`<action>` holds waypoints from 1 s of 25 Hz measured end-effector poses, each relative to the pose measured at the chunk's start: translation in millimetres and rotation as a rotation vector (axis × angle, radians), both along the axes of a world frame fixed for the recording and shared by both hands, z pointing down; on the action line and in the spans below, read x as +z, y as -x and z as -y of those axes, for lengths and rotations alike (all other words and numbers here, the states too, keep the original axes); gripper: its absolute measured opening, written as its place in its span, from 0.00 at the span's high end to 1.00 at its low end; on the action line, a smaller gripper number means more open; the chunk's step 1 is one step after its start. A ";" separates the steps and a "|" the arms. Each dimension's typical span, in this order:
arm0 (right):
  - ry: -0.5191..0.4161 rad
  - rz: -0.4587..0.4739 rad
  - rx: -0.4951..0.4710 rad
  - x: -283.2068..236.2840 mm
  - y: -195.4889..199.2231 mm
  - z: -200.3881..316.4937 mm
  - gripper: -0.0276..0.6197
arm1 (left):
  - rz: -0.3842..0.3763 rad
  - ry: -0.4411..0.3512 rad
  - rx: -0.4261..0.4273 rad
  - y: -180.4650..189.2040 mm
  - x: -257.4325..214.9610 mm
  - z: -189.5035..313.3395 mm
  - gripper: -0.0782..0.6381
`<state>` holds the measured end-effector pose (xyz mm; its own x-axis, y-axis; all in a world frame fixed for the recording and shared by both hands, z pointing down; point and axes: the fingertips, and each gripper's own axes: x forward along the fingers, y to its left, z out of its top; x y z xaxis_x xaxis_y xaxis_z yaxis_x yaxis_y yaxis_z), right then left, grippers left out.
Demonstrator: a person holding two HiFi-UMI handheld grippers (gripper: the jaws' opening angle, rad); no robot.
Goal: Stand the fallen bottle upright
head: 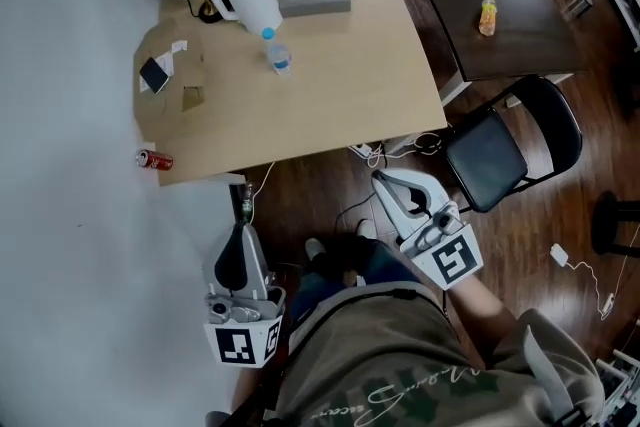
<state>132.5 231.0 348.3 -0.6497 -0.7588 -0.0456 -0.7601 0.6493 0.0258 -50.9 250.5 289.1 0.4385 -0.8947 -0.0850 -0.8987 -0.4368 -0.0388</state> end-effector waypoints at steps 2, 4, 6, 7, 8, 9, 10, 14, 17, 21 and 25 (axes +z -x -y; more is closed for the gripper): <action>0.026 0.055 -0.002 -8.2 7.1 -10.9 0.95 | 0.002 -0.013 0.005 8.7 -4.8 -12.8 0.89; 0.035 0.049 -0.017 -16.7 16.0 -16.2 0.95 | -0.004 -0.035 -0.002 18.8 -14.0 -21.1 0.89; 0.017 0.020 -0.025 -29.0 25.7 -16.0 0.95 | -0.013 -0.062 -0.002 26.0 -24.7 -24.6 0.89; -0.001 0.006 -0.025 -34.1 28.5 -15.9 0.95 | -0.014 -0.073 0.001 28.7 -28.0 -26.0 0.89; -0.020 -0.004 -0.024 -38.7 30.7 -15.7 0.95 | -0.016 -0.082 0.002 31.3 -30.0 -26.6 0.89; -0.037 -0.008 -0.022 -43.2 33.1 -15.0 0.95 | -0.021 -0.091 0.003 34.1 -31.7 -26.0 0.89; -0.051 -0.008 -0.019 -47.5 35.9 -14.2 0.95 | -0.027 -0.101 0.004 36.4 -33.6 -24.8 0.89; -0.023 -0.008 0.031 -46.8 38.7 -12.2 0.95 | -0.044 -0.118 0.022 39.0 -36.2 -23.9 0.89; 0.023 0.008 0.087 -36.3 32.1 -13.2 0.95 | -0.063 -0.142 0.042 37.5 -36.7 -22.3 0.89; 0.007 -0.020 0.116 -31.7 26.8 -12.8 0.95 | -0.074 -0.154 0.057 37.5 -36.3 -15.8 0.89; -0.007 -0.019 0.146 -41.5 19.7 -7.6 0.95 | -0.087 -0.161 0.057 41.1 -41.1 -12.8 0.89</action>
<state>112.7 238.6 306.8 -0.5331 -0.8451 -0.0401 -0.8459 0.5315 0.0456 -92.0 263.3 248.0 0.4730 -0.8404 -0.2647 -0.8756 -0.4818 -0.0351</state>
